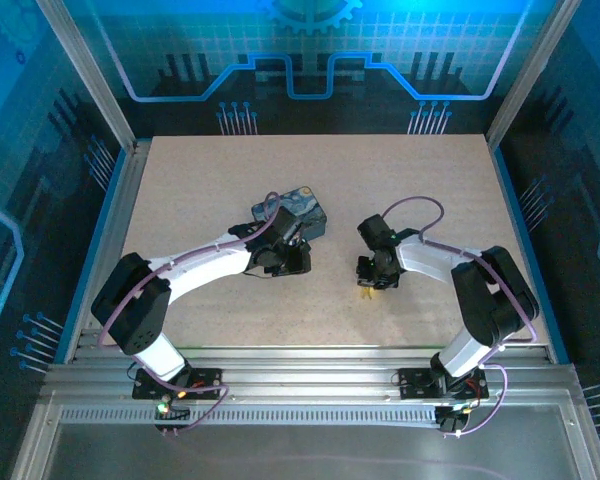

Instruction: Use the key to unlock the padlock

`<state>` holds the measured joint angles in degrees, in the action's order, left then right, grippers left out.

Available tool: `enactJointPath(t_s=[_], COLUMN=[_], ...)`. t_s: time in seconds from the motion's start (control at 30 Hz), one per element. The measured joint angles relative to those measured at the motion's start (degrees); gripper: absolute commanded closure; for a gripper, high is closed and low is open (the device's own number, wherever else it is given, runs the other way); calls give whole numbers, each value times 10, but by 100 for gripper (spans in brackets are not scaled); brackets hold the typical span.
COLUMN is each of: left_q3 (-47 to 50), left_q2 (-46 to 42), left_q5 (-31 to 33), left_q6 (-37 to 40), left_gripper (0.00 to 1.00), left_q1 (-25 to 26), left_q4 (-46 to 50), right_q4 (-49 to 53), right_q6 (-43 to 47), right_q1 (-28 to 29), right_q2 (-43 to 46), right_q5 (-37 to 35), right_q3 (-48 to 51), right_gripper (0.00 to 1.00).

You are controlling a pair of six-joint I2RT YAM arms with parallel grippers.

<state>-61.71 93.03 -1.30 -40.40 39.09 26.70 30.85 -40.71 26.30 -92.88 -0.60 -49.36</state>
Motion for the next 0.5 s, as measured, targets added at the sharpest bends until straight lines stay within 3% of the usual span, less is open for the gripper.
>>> enactJointPath(t_s=[0.23, 0.5], left_q3=[-4, -45], left_q2=[0, 0], left_q5=[0, -3], left_q6=[0, 14], left_gripper=[57, 57], left_q1=[0, -1], left_q4=[4, 22], right_q4=[-10, -41], right_q6=[16, 89], right_q1=[-9, -10], right_q2=[9, 27], right_q5=[12, 58], right_q3=[9, 23], right_gripper=[100, 100])
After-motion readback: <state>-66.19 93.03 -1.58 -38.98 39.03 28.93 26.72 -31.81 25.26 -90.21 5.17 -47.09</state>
